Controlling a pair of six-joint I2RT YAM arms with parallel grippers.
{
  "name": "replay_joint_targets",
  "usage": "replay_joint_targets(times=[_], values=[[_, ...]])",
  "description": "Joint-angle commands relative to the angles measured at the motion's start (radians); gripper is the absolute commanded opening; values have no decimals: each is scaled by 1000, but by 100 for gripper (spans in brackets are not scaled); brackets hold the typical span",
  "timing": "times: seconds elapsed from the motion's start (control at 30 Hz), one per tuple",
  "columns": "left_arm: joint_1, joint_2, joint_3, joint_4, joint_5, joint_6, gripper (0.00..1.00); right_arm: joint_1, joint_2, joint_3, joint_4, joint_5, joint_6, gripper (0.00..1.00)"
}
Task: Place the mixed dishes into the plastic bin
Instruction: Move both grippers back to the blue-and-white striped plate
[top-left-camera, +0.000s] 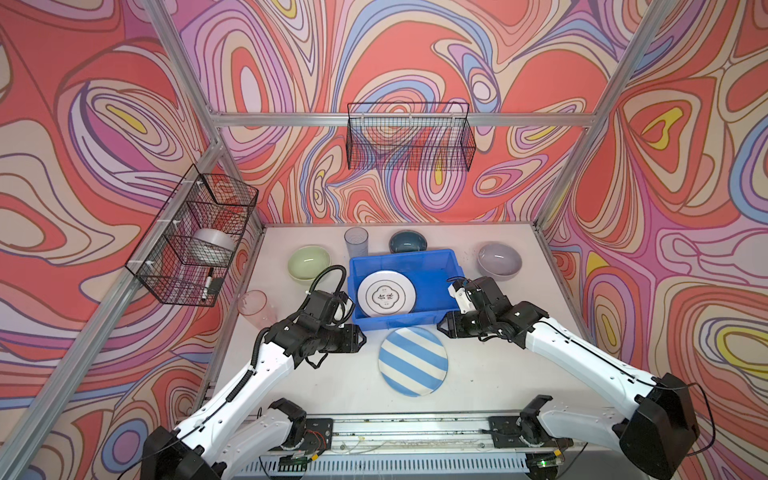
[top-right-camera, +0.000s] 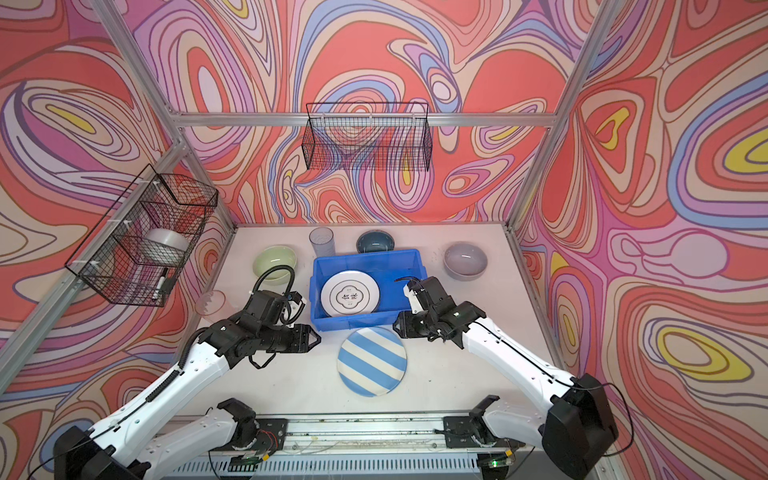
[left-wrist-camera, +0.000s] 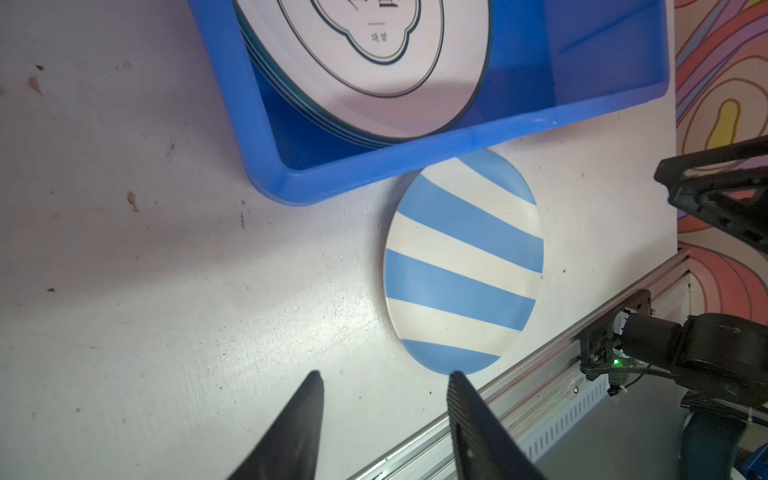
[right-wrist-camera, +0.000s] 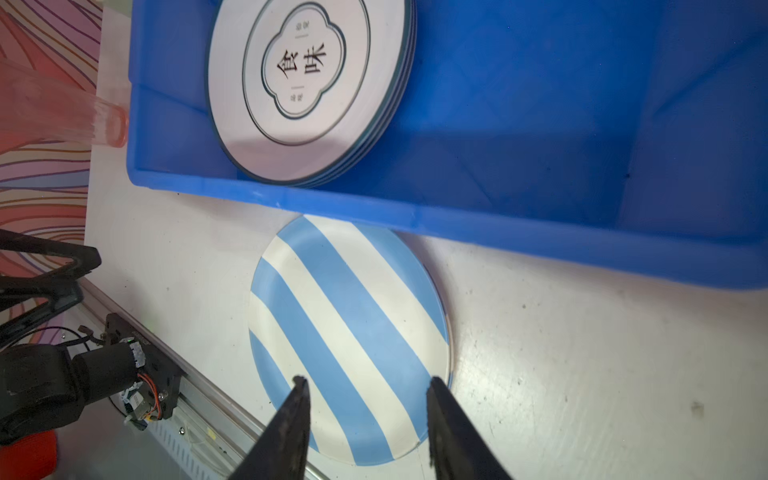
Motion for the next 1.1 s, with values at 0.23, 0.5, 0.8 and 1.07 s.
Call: replay_joint_targets(times=[0.23,0.5,0.8,1.07], values=[[-127,11,-104,117,-73,-119,44,9,-153,-235,104,-41,146,40],[-138,82,-134,199,-65,-133,35,11,-159,-355,211,-85,173,37],[-147,154,-172,296,-84,-185,27,11,-77,-406,316,-141,177,34],[-162,212,-165,324,-94,-168,27,11,-38,-421,362,-146,180,33]])
